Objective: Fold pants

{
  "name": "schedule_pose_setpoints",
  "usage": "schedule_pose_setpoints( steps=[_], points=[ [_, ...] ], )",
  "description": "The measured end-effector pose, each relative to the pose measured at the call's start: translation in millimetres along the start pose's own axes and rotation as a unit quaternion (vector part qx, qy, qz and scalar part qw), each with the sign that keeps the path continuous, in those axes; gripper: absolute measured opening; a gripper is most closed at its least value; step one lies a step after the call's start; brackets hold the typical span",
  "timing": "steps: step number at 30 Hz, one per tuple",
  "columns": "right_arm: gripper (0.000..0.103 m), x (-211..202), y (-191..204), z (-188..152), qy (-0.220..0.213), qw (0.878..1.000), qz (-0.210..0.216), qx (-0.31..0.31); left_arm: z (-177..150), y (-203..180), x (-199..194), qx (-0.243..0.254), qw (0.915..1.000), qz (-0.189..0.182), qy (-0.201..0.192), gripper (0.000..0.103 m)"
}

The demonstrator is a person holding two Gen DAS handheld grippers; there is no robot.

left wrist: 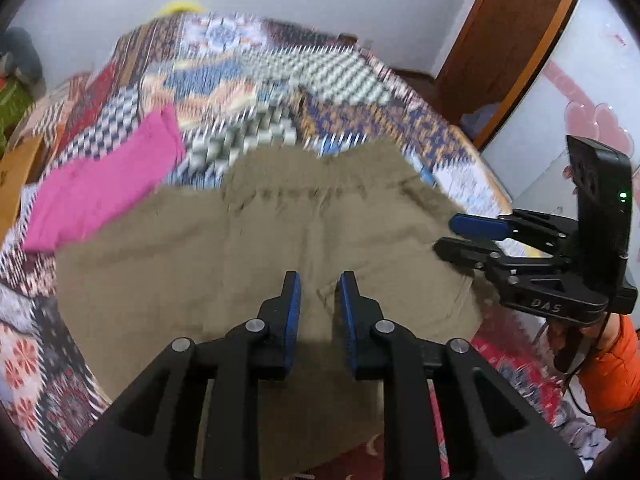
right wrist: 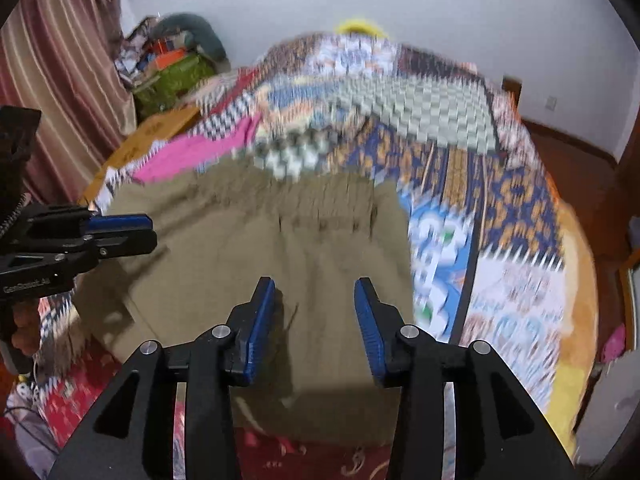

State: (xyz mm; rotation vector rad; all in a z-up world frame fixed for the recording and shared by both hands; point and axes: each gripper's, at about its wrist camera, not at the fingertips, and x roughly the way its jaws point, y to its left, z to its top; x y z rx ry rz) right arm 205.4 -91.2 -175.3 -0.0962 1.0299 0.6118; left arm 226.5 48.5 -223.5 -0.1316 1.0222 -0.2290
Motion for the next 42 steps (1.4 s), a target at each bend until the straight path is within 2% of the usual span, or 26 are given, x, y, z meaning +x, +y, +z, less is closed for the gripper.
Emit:
schedule_pose_setpoints(
  steps=[4, 12, 14, 16, 19, 23, 25, 27, 32, 35, 41, 42],
  points=[
    [0.038, -4.8, -8.1, -15.3, 0.000, 1.000, 0.005, 0.021, -10.8, 10.0, -2.3, -0.021, 0.9998, -0.002, 0.001, 0.019],
    [0.039, -23.2, -13.5, -22.4, 0.011, 1.000, -0.021, 0.020, -19.6, 27.0, -38.8, -0.043, 0.9981, 0.033, -0.029, 0.021],
    [0.039, -29.3, -14.2, -19.6, 0.002, 0.999, -0.025, 0.024, -22.5, 34.0, -48.6, -0.046, 0.9969, 0.050, -0.038, 0.027],
    [0.045, -34.1, -15.3, -15.9, -0.008, 0.999, -0.028, 0.028, -25.6, 41.3, -58.9, -0.050, 0.9953, 0.067, -0.049, 0.033],
    [0.045, -38.4, -16.3, -9.5, -0.021, 0.999, -0.035, 0.030, -29.5, 51.9, -72.5, -0.056, 0.9920, 0.092, -0.065, 0.042],
    [0.045, -38.2, -17.8, -0.4, -0.028, 0.998, -0.039, 0.034, -33.8, 65.7, -82.3, -0.065, 0.9889, 0.111, -0.075, 0.052],
    [0.050, -34.7, -19.8, 3.4, -0.026, 0.998, -0.041, 0.038, -37.6, 72.9, -83.6, -0.073, 0.9877, 0.116, -0.075, 0.058],
    [0.056, -31.8, -21.3, 5.7, -0.026, 0.998, -0.045, 0.039, -40.8, 79.0, -81.4, -0.081, 0.9872, 0.118, -0.071, 0.062],
    [0.057, -16.9, -29.0, 9.5, -0.009, 0.998, -0.034, 0.044, -51.1, 89.7, -59.7, -0.105, 0.9883, 0.106, -0.033, 0.063],
    [0.057, -4.5, -33.9, 10.0, 0.008, 0.998, -0.029, 0.045, -57.4, 91.5, -45.5, -0.119, 0.9892, 0.084, -0.013, 0.063],
    [0.057, 17.6, -44.4, 8.8, 0.033, 0.998, 0.002, 0.052, -57.1, 87.2, -23.9, -0.121, 0.9899, 0.073, 0.006, 0.063],
    [0.060, 18.9, -47.2, 9.5, 0.033, 0.998, 0.006, 0.057, -55.3, 87.7, -22.0, -0.123, 0.9898, 0.070, 0.007, 0.063]
  ],
)
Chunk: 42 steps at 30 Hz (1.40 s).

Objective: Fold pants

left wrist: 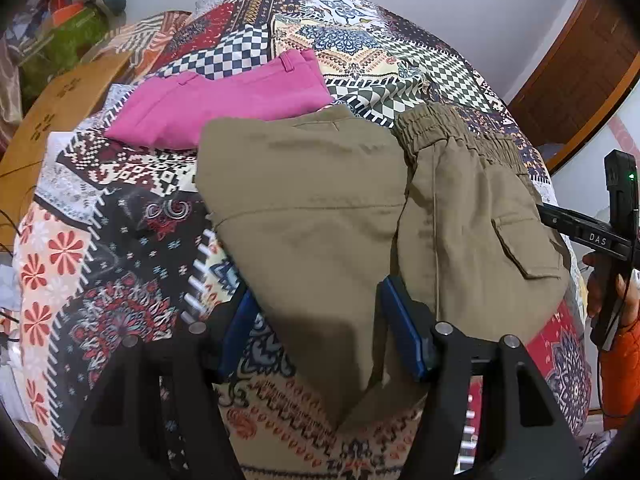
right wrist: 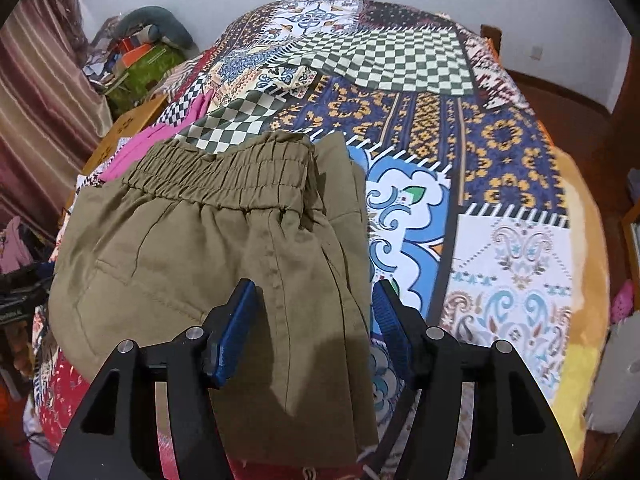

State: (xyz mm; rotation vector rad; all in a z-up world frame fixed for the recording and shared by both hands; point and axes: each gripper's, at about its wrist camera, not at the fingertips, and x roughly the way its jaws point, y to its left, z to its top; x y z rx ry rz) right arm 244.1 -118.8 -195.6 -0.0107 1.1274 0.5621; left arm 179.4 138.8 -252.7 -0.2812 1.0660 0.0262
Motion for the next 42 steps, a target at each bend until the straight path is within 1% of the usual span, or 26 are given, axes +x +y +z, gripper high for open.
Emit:
schedule_pose_setpoints(
  steps=[1, 2, 5, 9, 12, 14, 15, 16, 17, 18, 19, 21, 22, 25, 28, 30, 31, 32, 34, 38, 40, 42],
  points=[
    [0.065, 1.5, -2.3, 1.4, -0.001, 1.000, 0.001, 0.004, 1.9, 0.5, 2.2, -0.004, 1.0000, -0.004, 0.000, 0.063],
    [0.067, 3.1, -4.8, 2.9, -0.002, 1.000, 0.005, 0.007, 4.1, 0.7, 4.0, -0.007, 0.9999, -0.007, 0.001, 0.063],
    [0.068, 11.2, -13.0, 6.5, 0.006, 0.999, 0.034, 0.022, 11.6, -0.1, 9.8, -0.011, 0.9999, -0.012, 0.002, 0.063],
    [0.074, 20.9, -22.5, 9.2, 0.011, 0.997, 0.070, 0.041, 18.8, 0.1, 16.3, -0.023, 0.9995, -0.021, 0.003, 0.063],
    [0.074, 19.7, -22.0, 8.6, 0.010, 0.996, 0.074, 0.038, 23.7, -2.0, 19.6, -0.025, 0.9994, -0.024, 0.004, 0.063],
    [0.070, 17.7, -19.0, 6.8, 0.013, 0.996, 0.078, 0.032, 24.7, -4.3, 19.3, -0.021, 0.9995, -0.023, 0.004, 0.063],
    [0.061, 15.0, -17.1, 4.5, 0.014, 0.995, 0.088, 0.031, 24.2, -4.9, 18.8, -0.020, 0.9995, -0.024, 0.003, 0.063],
    [0.057, 12.9, -16.3, 2.9, 0.015, 0.995, 0.091, 0.032, 23.4, -4.7, 17.8, -0.021, 0.9994, -0.028, 0.003, 0.063],
    [0.055, 10.8, -15.3, 1.2, 0.016, 0.995, 0.090, 0.030, 22.4, -4.4, 16.4, -0.023, 0.9991, -0.034, 0.003, 0.063],
    [0.051, 9.0, -14.1, -1.0, 0.016, 0.995, 0.090, 0.028, 20.7, -4.5, 14.2, -0.025, 0.9987, -0.044, 0.004, 0.063],
    [0.050, 6.5, -13.0, -3.3, 0.015, 0.996, 0.089, 0.027, 18.8, -5.1, 10.8, -0.026, 0.9982, -0.054, 0.002, 0.063],
    [0.047, 2.8, -11.8, -6.3, 0.017, 0.996, 0.087, 0.023, 15.9, -7.0, 6.3, -0.024, 0.9977, -0.063, 0.001, 0.063],
    [0.044, -1.5, -8.9, -9.7, 0.014, 0.996, 0.088, 0.021, 14.4, -8.2, 4.3, -0.022, 0.9976, -0.065, 0.002, 0.063],
    [0.043, -12.9, -0.8, -19.5, 0.017, 0.995, 0.094, 0.016, 10.8, -9.0, 1.0, -0.015, 0.9978, -0.065, 0.002, 0.063],
    [0.043, -17.1, 1.3, -27.0, 0.016, 0.995, 0.098, 0.015, 9.5, -3.2, 3.4, -0.021, 0.9975, -0.067, 0.006, 0.063],
    [0.046, -16.3, -2.8, -30.5, 0.016, 0.994, 0.100, 0.030, 9.6, 0.1, 5.1, -0.025, 0.9972, -0.070, 0.008, 0.063],
    [0.050, -14.5, -6.6, -33.6, 0.014, 0.994, 0.099, 0.044, 9.9, 0.7, 5.4, -0.026, 0.9972, -0.070, 0.007, 0.063],
    [0.052, -11.2, -7.7, -33.3, 0.013, 0.994, 0.099, 0.050, 10.3, 0.2, 6.1, -0.024, 0.9973, -0.069, 0.007, 0.063],
    [0.053, -6.7, -10.3, -35.2, 0.009, 0.993, 0.104, 0.061, 11.6, -2.4, 8.7, -0.020, 0.9976, -0.066, 0.006, 0.063],
    [0.055, 0.3, -9.7, -24.9, 0.010, 0.992, 0.104, 0.064, 18.4, -6.3, 13.4, -0.015, 0.9978, -0.064, 0.006, 0.063],
    [0.059, 3.0, -8.5, -20.4, 0.011, 0.992, 0.107, 0.065, 21.2, -7.5, 14.3, -0.016, 0.9977, -0.066, 0.003, 0.063],
    [0.059, 5.4, -7.0, -15.9, 0.009, 0.993, 0.104, 0.062, 23.2, -8.2, 15.9, -0.016, 0.9978, -0.064, 0.001, 0.061]
  ],
)
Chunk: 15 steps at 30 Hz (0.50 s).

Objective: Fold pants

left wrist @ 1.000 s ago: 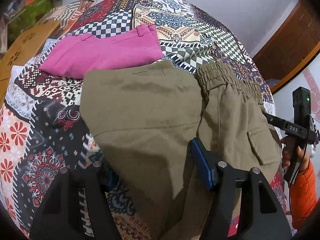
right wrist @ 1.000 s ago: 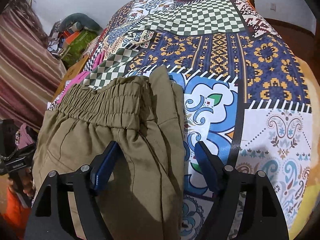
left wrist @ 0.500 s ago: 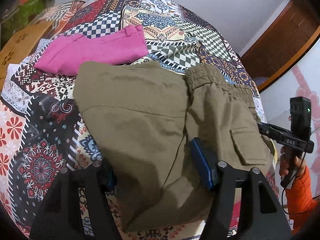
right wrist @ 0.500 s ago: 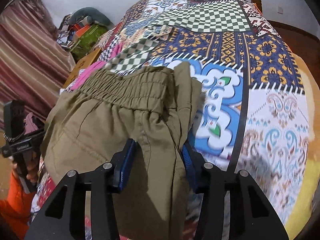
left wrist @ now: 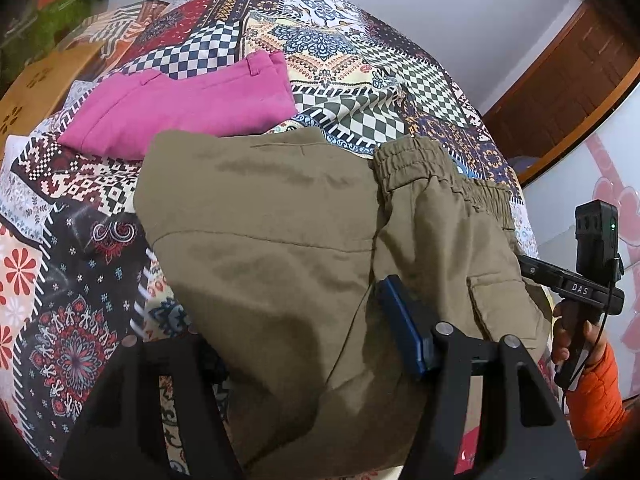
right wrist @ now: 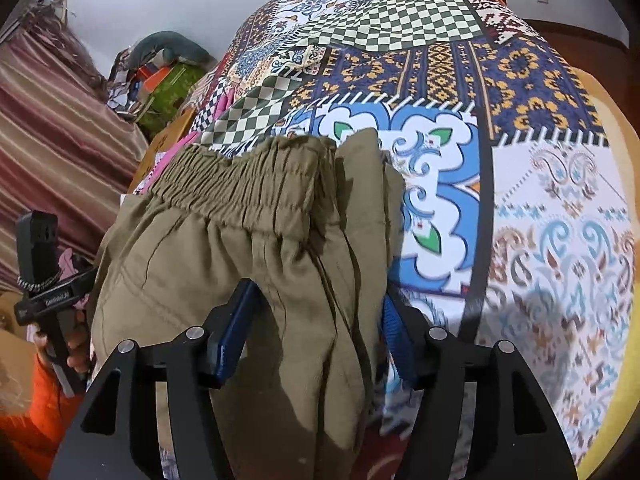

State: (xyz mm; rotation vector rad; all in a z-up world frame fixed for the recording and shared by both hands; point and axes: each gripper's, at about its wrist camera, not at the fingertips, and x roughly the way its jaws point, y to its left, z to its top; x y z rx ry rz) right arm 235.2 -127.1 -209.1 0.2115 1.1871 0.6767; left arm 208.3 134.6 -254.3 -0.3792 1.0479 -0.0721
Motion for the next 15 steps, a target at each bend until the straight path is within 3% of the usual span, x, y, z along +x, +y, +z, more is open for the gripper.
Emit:
schedule_pose_setpoints(
  steps=[5, 9, 15],
  points=[
    [0.047, -1.2, -1.3, 2.3, -0.008, 1.000, 0.005, 0.001, 6.1, -8.6, 0.2, 0.023, 0.9995, 0.019, -0.006, 0.048],
    [0.030, -9.1, 7.9, 0.2, -0.025, 0.999, -0.015, -0.029, 9.0, -24.4, -8.0, 0.061, 0.9965, 0.047, -0.031, 0.027],
    [0.014, -24.4, 19.8, 2.9, -0.057, 0.996, -0.032, -0.053, 14.0, -30.3, -22.5, 0.073, 0.9948, 0.049, -0.052, 0.009]
  ],
)
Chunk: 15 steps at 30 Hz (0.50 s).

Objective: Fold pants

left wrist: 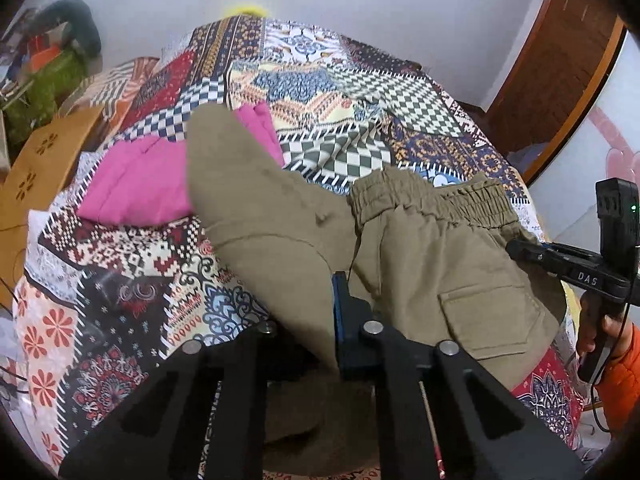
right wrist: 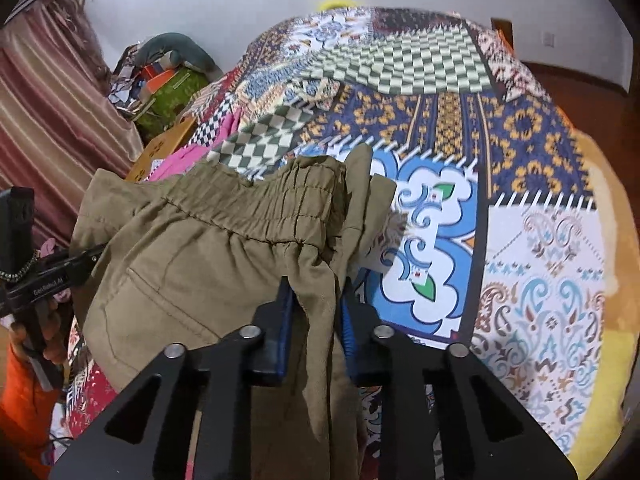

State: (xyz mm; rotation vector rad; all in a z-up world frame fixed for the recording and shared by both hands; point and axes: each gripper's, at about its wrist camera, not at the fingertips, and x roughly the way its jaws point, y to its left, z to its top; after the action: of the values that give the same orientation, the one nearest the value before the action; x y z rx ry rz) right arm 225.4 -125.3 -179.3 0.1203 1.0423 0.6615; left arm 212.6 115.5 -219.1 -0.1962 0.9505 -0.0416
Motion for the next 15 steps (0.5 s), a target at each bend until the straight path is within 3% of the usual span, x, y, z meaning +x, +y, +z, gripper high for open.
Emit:
schedule_pose_setpoints(
  steps=[15],
  points=[
    [0.010, -42.3, 47.5, 25.4, -0.063, 0.996, -0.007, -0.055, 15.7, -12.1, -58.0, 0.028, 0.9969, 0.000, -0.074, 0.006]
  ],
)
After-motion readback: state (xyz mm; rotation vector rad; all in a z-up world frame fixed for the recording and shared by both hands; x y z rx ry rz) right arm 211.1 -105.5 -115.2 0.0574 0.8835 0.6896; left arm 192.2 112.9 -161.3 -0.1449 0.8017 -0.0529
